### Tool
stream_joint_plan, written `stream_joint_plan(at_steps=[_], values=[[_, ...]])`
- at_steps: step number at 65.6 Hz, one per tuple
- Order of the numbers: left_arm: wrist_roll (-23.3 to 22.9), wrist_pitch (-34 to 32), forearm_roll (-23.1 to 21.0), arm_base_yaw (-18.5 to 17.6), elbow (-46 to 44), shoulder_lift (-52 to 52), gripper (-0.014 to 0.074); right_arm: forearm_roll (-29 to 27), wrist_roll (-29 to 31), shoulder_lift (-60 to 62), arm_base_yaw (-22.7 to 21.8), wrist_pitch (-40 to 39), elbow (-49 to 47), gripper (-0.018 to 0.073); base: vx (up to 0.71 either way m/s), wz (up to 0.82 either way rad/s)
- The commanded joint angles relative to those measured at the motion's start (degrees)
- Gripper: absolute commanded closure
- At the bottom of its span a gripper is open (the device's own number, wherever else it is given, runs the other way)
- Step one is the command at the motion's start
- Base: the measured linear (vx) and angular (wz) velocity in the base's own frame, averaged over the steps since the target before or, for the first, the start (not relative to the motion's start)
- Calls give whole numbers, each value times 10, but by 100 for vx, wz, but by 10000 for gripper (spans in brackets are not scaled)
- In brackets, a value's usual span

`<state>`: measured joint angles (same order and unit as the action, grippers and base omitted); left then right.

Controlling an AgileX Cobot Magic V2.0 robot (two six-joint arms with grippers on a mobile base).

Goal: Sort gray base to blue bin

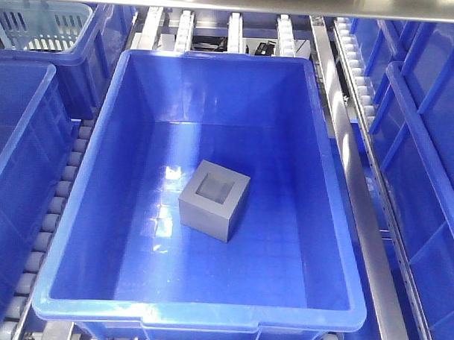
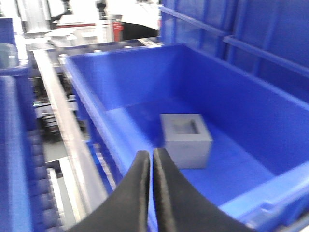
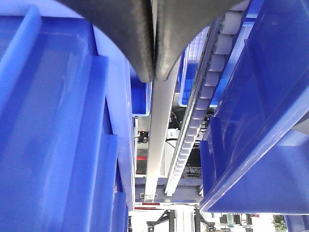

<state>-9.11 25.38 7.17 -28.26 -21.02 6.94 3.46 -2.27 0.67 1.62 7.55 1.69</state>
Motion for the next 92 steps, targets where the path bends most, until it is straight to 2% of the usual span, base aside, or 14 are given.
stream_joint_plan(at_steps=[1,9,20,32,46,50,76,92], values=[[2,-40,3,40,-14,7,603,4,4,6,-2,-42,9,568,0,0],[7,-44,17,110,7,7,603,4,4,6,-2,-42,9,568,0,0],[7,-79,11,212,65,7,603,4,4,6,-2,-42,9,568,0,0],[11,-186,13,265,143,7,603,4,4,6,-2,-42,9,568,0,0],[11,-307,-4,271,246,-60,603,4,4,6,-2,-42,9,568,0,0],[11,-273,-17,272,242,-90,603,4,4,6,-2,-42,9,568,0,0],[16,-273,-33,275,243,-85,603,4,4,6,-2,-42,9,568,0,0],[16,-249,-33,275,243,-85,603,4,4,6,-2,-42,9,568,0,0]])
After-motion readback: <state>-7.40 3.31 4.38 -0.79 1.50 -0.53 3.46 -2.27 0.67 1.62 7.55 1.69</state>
